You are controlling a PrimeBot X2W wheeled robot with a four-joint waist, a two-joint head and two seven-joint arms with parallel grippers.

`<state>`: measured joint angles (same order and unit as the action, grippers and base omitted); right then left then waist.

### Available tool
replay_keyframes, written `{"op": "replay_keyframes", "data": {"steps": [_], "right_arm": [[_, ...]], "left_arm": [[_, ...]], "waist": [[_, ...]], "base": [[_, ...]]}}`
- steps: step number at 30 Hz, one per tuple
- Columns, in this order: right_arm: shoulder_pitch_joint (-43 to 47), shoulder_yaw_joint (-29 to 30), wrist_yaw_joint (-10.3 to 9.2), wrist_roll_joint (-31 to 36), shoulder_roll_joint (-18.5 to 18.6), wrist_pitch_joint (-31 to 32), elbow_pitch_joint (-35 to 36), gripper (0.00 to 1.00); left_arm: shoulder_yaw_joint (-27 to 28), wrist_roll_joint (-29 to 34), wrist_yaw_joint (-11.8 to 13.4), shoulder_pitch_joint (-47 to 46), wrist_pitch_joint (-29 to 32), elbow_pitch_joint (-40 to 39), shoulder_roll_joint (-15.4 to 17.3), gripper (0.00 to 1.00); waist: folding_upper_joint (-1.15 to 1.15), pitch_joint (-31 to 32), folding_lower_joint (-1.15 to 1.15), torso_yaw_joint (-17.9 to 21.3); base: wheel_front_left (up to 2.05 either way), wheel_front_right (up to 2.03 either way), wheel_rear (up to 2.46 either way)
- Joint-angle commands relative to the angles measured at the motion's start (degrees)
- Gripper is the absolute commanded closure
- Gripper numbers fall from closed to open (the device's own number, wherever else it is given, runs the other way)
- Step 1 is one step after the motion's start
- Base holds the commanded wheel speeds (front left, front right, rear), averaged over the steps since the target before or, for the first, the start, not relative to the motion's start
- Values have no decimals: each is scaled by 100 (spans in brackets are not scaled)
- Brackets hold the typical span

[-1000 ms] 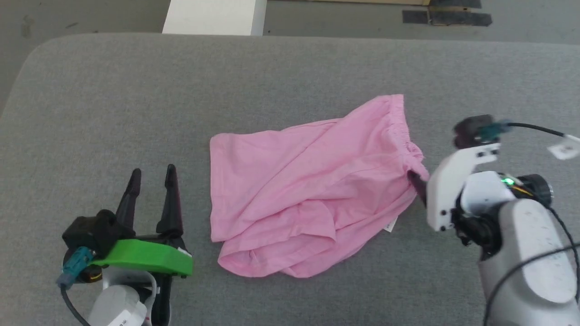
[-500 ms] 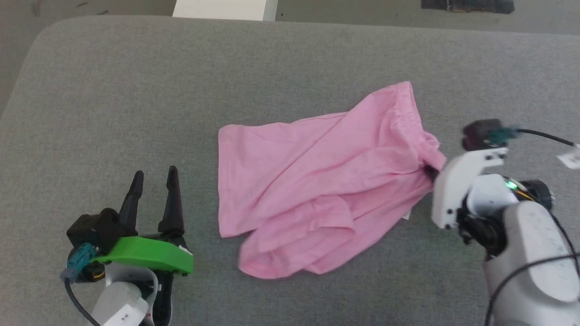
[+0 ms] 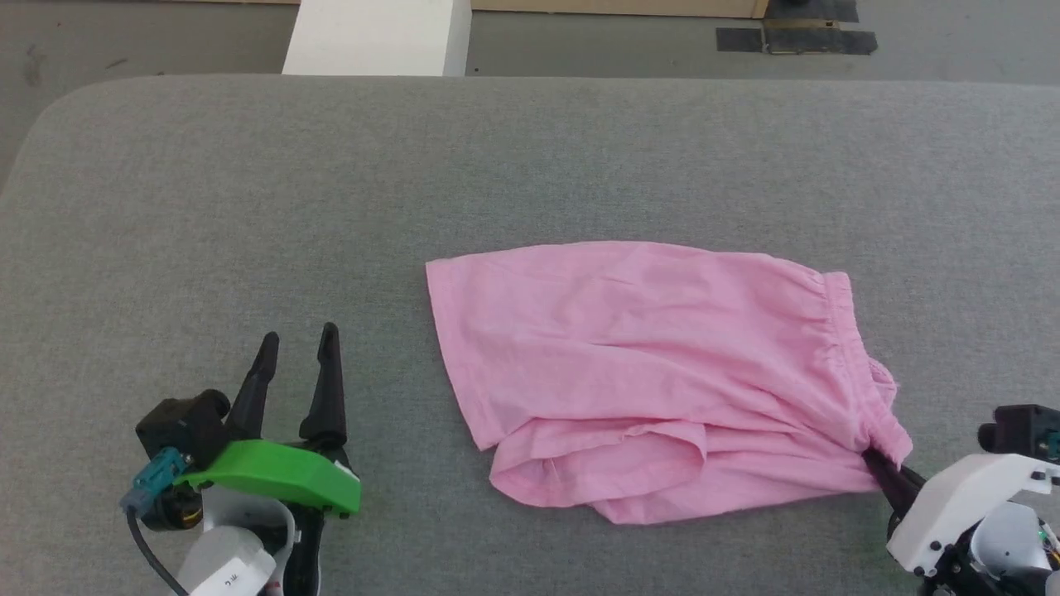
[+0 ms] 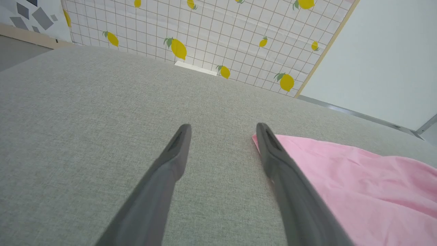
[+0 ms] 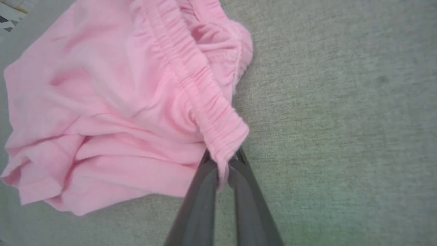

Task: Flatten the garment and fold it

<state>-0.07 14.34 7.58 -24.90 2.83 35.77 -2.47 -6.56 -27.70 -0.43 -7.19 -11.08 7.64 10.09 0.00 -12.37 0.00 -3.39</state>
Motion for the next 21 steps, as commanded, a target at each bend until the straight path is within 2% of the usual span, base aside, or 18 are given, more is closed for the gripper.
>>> {"op": "replay_keyframes", "data": {"steps": [1,7,8,9,15,18,21], "right_arm": [[10,64,-9,-80,5,-163,21,0],[-198,490,-9,-325,5,-811,316,0],[-288,706,-9,-198,5,-932,580,0],[-330,799,-9,-164,5,-944,678,0],[-456,941,-9,-136,5,-887,921,0],[-473,839,-9,-197,5,-919,919,0],[-437,734,-9,-291,5,-993,866,0]], "left_arm": [[-9,-56,11,58,29,15,-5,0],[-89,-148,-53,-350,468,-81,97,0],[-220,-133,25,-969,1184,4,200,0],[-305,-142,64,-1312,1607,97,227,0],[-878,57,246,-2649,3770,1076,451,0],[-1091,207,290,-3017,4486,1591,582,0],[-1233,333,264,-3241,4771,1922,684,0]], "waist": [[0,42,0,60],[0,49,0,155],[0,-37,0,240],[0,-88,0,290],[0,-396,0,586],[0,-527,0,753],[0,-641,0,874]], "base": [[0,0,0],[0,0,0],[0,0,0],[0,0,0],[0,0,0],[0,0,0],[0,0,0]]}}
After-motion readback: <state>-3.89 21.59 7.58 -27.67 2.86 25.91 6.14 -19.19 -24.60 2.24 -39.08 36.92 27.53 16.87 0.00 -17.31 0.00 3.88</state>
